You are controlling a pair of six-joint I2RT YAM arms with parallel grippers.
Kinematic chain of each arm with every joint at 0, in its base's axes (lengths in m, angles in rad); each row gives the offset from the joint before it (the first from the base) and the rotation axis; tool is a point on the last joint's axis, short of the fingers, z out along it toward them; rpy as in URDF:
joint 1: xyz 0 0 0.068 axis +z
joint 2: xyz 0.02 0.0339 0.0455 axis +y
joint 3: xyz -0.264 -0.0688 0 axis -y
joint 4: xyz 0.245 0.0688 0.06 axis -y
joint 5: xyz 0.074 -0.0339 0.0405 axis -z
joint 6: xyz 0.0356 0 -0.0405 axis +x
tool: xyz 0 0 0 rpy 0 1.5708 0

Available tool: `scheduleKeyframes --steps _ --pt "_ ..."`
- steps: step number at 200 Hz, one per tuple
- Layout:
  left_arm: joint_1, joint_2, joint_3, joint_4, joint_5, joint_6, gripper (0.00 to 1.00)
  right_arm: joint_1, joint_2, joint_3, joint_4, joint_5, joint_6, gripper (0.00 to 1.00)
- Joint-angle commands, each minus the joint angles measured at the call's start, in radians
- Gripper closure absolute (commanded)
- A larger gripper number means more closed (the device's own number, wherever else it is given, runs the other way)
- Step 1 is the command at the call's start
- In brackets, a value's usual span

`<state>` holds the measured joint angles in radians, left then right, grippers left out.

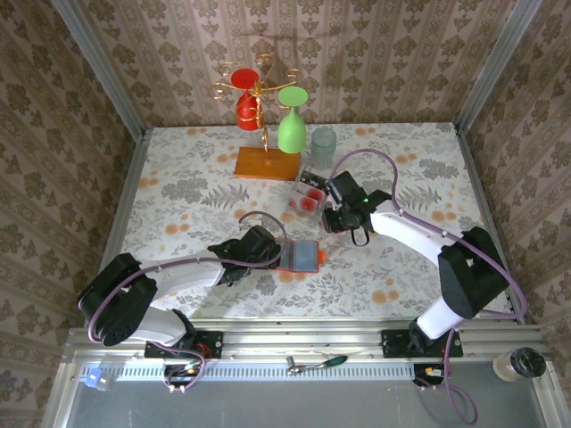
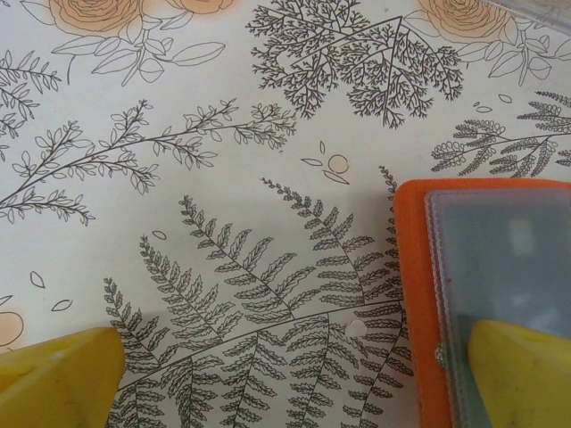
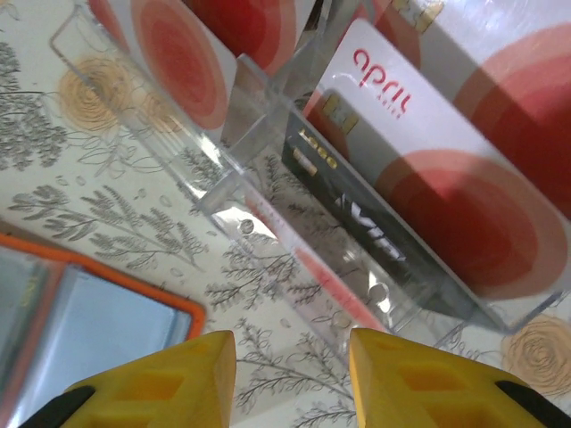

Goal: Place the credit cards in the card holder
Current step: Pick up the credit card from the storage box.

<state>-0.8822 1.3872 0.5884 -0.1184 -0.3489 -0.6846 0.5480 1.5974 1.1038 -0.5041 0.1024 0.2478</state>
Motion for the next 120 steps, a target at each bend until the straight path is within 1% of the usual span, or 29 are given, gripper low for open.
scheduleKeyframes --steps 1,33,82,106,120 --pt "-0.003 -0.001 -0.010 0.010 -0.022 -0.012 0.00 -0.003 0.048 0.064 -0.070 0.079 -0.087 0.60" --pt "-0.003 -0.001 -0.010 0.008 -0.023 -0.011 0.00 -0.002 0.113 0.120 -0.090 0.102 -0.118 0.60" --pt "-0.003 0.000 -0.006 0.008 -0.024 -0.010 0.00 -0.002 0.171 0.136 -0.089 0.112 -0.139 0.62" --pt "-0.004 0.006 -0.002 0.010 -0.024 -0.008 0.00 -0.002 0.189 0.133 -0.088 0.099 -0.143 0.63" --pt "-0.002 0.009 -0.001 0.010 -0.024 -0.007 0.00 -0.002 0.198 0.134 -0.088 0.093 -0.146 0.66"
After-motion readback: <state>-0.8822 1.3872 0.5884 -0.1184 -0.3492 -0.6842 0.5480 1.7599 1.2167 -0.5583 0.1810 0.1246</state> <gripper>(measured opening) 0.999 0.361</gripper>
